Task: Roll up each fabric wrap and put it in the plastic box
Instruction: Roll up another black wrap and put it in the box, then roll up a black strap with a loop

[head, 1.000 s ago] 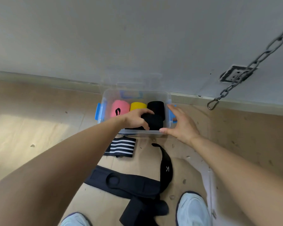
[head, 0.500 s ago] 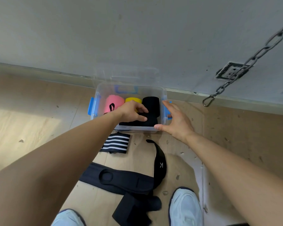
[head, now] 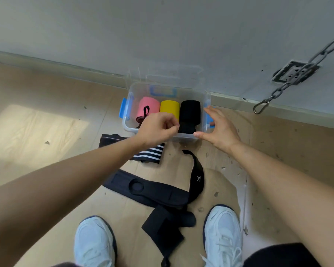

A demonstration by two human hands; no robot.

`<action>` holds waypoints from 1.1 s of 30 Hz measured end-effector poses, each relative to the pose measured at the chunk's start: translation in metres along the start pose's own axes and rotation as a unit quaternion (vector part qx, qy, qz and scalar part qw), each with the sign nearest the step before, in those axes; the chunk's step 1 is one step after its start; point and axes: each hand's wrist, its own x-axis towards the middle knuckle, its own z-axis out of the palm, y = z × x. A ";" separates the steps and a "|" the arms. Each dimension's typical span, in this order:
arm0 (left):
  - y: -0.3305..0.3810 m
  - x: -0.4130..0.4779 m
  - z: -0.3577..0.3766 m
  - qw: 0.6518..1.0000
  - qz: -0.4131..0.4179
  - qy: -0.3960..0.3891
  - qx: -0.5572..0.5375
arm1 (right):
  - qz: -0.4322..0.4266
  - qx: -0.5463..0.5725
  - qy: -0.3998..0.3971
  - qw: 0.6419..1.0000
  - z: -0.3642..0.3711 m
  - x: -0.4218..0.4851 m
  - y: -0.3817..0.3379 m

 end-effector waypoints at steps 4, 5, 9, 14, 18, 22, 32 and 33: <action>-0.002 -0.073 0.019 0.981 0.003 -0.173 0.087 | -0.005 -0.025 -0.002 1.000 0.002 -0.002 -0.001; -0.005 -0.084 0.029 0.971 -0.027 -0.217 0.100 | -0.005 -0.032 -0.001 0.999 0.002 -0.003 -0.001; -0.014 -0.107 0.078 0.946 -0.074 -0.293 0.119 | -0.013 -0.038 -0.012 0.999 0.007 -0.004 0.001; -0.027 -0.128 0.105 0.920 0.005 -0.323 0.224 | -0.123 -0.156 0.100 0.975 0.023 -0.029 -0.010; -0.032 -0.120 0.096 0.955 -0.001 -0.219 0.199 | -0.250 -0.230 -0.068 0.938 0.055 -0.058 0.002; -0.043 -0.107 0.065 0.985 -0.057 -0.127 0.103 | -0.138 -0.327 -0.293 0.888 0.064 -0.071 0.008; -0.113 -0.153 0.017 0.951 0.081 -0.124 0.273 | -0.014 -0.452 -0.110 0.885 0.046 -0.064 -0.001; -0.111 -0.160 0.020 0.948 0.103 -0.115 0.277 | -0.032 -0.457 -0.109 0.882 0.052 -0.066 -0.004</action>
